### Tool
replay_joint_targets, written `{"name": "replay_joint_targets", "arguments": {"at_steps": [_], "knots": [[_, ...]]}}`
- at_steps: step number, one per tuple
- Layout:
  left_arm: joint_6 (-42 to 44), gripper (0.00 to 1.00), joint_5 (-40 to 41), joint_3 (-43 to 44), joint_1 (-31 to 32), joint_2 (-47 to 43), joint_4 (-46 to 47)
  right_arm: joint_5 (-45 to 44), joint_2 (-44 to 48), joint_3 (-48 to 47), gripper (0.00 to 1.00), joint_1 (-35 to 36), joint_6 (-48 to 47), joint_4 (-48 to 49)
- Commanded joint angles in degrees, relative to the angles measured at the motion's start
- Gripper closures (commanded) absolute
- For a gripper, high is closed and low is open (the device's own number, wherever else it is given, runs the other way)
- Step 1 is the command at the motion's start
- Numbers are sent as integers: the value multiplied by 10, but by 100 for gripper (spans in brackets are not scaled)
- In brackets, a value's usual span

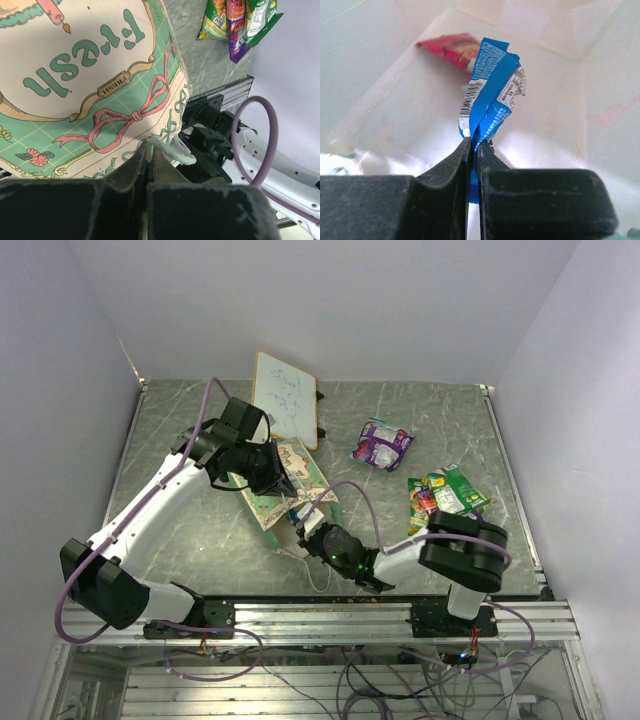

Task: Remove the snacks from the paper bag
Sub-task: Pick up the snack from the paper bag, then place the snack at the center of the board.

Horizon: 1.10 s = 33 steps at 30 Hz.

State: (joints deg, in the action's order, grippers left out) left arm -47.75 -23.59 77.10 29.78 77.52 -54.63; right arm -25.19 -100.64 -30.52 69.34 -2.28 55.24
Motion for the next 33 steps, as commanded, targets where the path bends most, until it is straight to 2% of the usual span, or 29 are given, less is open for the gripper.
{"name": "replay_joint_targets", "arguments": {"at_steps": [1, 9, 13, 18, 21, 25, 29, 33], "knots": [[4, 93, 10, 2, -7, -1, 20, 49, 77, 7, 100, 11, 94, -212], [-9, 93, 18, -41, -10, -27, 74, 191, 277, 35, 100, 45, 234, -471], [-18, 93, 28, -73, -10, -42, 99, 262, 403, -2, 100, 48, 287, -659], [-24, 93, 29, -84, -11, -41, 114, 266, 566, -82, 100, 48, 318, -876], [-23, 93, 29, -75, -11, -34, 113, 192, 617, -152, 100, 48, 368, -978], [-18, 93, 34, -63, -11, -31, 108, 61, 600, -257, 100, 48, 387, -1041], [-20, 93, 37, -66, -11, -33, 113, -102, 523, -352, 100, 48, 326, -1048], [-31, 93, 34, -74, -10, -29, 128, -271, 455, -376, 100, 29, 223, -969]]}}
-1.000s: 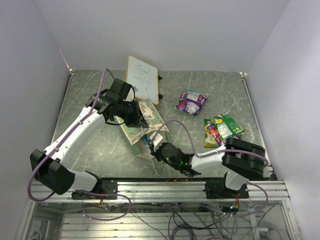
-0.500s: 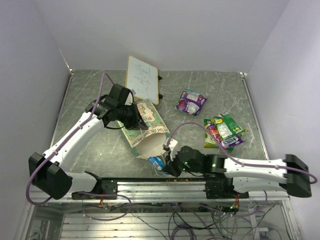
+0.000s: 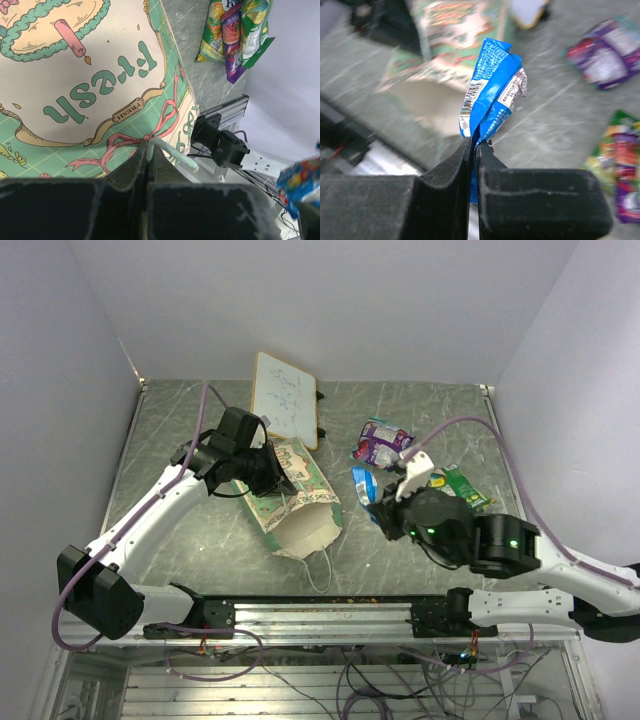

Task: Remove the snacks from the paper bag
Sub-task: Place the snack at the center of the board.

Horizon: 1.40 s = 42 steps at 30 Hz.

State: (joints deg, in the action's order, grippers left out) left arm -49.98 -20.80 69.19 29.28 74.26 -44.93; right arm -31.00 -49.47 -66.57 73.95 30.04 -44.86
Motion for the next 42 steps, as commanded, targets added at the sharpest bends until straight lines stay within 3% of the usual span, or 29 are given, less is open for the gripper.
{"name": "replay_joint_targets", "arguments": {"at_steps": [1, 3, 6, 11, 16, 23, 34, 36, 42], "knots": [[-12, 93, 6, 5, -6, 5, 35, -211, -74, -15, 100, -42, -144, 71], [-18, 93, 4, 4, -5, 7, 42, -132, -112, -22, 100, -141, -199, 137], [-24, 93, 1, 3, -6, 11, 50, -37, -185, -50, 100, -286, -174, 134], [-21, 93, 3, 0, -5, 12, 48, -71, -300, -93, 100, -424, 15, -1], [-29, 93, -1, -18, -5, 11, 62, -41, -273, -26, 100, -550, 138, -37], [-22, 93, -6, -16, -5, 19, 61, -34, -224, 48, 100, -624, 166, -20], [2, 93, -25, 21, -5, 48, 47, -36, -234, 129, 100, -627, 196, 27], [5, 93, -27, 21, -6, 48, 45, -35, -229, 134, 95, -628, 210, 12], [14, 93, -29, 19, -6, 42, 38, 4, -168, 137, 47, -628, 192, -14]]}}
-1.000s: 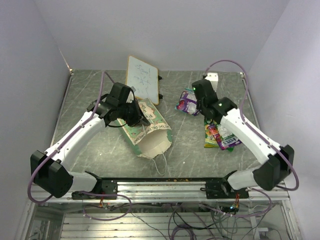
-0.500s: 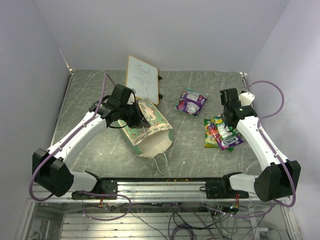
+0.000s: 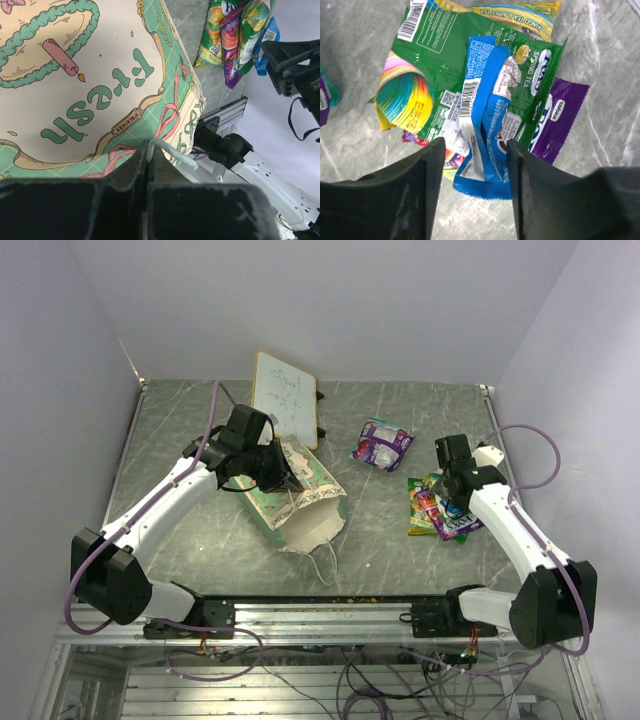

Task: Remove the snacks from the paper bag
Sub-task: Place the snack at the center of the board.

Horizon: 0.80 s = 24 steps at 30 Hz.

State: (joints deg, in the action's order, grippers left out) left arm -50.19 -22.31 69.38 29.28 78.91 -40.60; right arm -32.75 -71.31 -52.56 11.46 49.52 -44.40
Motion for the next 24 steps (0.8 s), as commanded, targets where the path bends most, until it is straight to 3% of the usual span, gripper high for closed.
{"name": "replay_joint_targets", "arguments": {"at_steps": [1, 4, 8, 11, 14, 16, 17, 21, 24], "knots": [[17, 93, -13, 16, -7, -5, -7, 30, 66, -9, 41, -2, -14, -25], [19, 93, -13, 14, -7, -11, -6, 92, 129, -15, 29, -2, -106, -11], [19, 93, -10, 10, -7, -18, -3, 249, 221, 9, 23, -2, -274, 75], [19, 93, -8, 11, -7, -20, -1, 348, 275, 45, 20, -2, -341, 130], [23, 93, -5, 19, -8, -20, -10, 530, 294, 84, 19, -2, -404, 183], [24, 93, -2, 24, -7, -21, -18, 669, 288, 104, 8, 0, -439, 215], [23, 93, -1, 24, -7, -23, -18, 708, 281, 112, 8, 4, -439, 232], [18, 93, 2, 19, -7, -34, -22, 749, 278, 138, 5, 60, -437, 312], [16, 93, 7, 17, -7, -43, -33, 699, 271, 147, 2, 157, -476, 343]]}}
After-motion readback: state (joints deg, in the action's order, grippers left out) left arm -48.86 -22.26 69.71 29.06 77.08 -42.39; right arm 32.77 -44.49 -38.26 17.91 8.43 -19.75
